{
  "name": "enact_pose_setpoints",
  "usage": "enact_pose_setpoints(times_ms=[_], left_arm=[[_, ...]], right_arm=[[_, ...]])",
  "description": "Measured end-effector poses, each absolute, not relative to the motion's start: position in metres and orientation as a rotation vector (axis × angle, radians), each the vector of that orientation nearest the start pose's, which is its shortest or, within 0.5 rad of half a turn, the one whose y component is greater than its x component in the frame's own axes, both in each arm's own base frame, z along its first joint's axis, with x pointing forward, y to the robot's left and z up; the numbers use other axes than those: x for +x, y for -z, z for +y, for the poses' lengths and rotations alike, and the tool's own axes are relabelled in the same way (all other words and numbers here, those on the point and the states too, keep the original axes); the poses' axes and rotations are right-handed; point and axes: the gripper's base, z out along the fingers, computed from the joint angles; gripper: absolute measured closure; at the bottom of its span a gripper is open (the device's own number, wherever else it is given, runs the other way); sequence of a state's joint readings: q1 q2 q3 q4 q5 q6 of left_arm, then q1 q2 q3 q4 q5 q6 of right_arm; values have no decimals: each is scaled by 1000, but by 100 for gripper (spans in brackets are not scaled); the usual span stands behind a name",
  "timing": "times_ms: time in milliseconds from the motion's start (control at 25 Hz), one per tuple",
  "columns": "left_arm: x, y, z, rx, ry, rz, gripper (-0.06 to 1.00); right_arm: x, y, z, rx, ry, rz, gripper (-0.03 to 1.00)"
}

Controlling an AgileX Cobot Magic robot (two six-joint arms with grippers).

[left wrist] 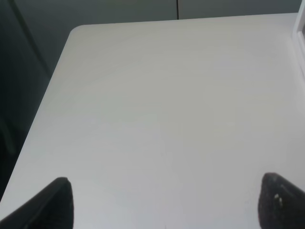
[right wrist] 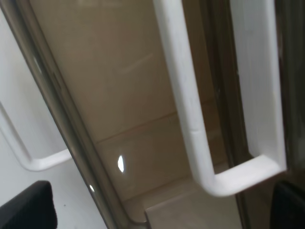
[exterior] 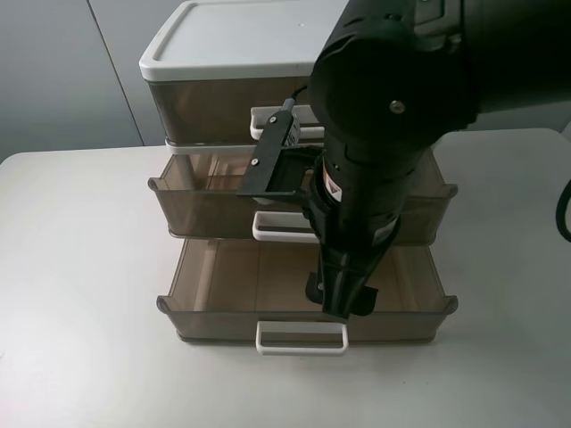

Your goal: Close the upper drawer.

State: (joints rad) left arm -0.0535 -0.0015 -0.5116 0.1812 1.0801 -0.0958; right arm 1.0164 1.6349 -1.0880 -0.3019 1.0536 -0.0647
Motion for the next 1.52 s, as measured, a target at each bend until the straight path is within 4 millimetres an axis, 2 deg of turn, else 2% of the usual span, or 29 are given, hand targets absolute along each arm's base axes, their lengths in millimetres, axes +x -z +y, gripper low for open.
enact_pose_setpoints(times_ms=[400,600,800,1120,1520], left_arm=[[-7,-280,15,-55,-124,2039,20],[-7,-280,15,-55,-124,2039,20],[-7,-280,15,-55,-124,2039,20],[-7,-280,15,-55,-124,2039,20],[-7,-280,15,-55,-124,2039,20]], right_arm=[[161,-225,236,-1762,222,2556,29],[149,-237,241,-1739,-22,2578,29],[147,-241,253,-1711,-209,2515,29],[164,-224,264,-1722,-127,2396,29],[190,-223,256,-1686,-3,2302,29]])
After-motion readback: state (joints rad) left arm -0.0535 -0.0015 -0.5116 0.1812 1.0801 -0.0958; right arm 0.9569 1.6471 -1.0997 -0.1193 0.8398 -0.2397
